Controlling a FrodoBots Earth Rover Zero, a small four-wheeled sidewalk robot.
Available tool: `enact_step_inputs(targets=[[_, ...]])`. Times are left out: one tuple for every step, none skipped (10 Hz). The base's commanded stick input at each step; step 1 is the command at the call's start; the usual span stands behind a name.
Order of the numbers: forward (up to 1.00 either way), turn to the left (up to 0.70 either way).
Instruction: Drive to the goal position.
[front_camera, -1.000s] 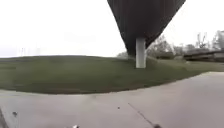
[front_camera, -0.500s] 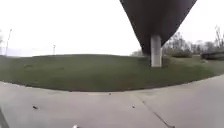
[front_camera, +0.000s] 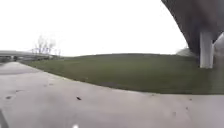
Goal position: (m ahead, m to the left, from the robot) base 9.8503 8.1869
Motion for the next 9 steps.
enact_step_inputs(targets=[[0.00, 1.00], [0.00, 1.00], [0.00, 1.00], [0.00, 1.00], [0.00, 1.00], [0.00, 1.00], [0.00, 1.00], [0.00, 1.00], [0.00, 1.00]])
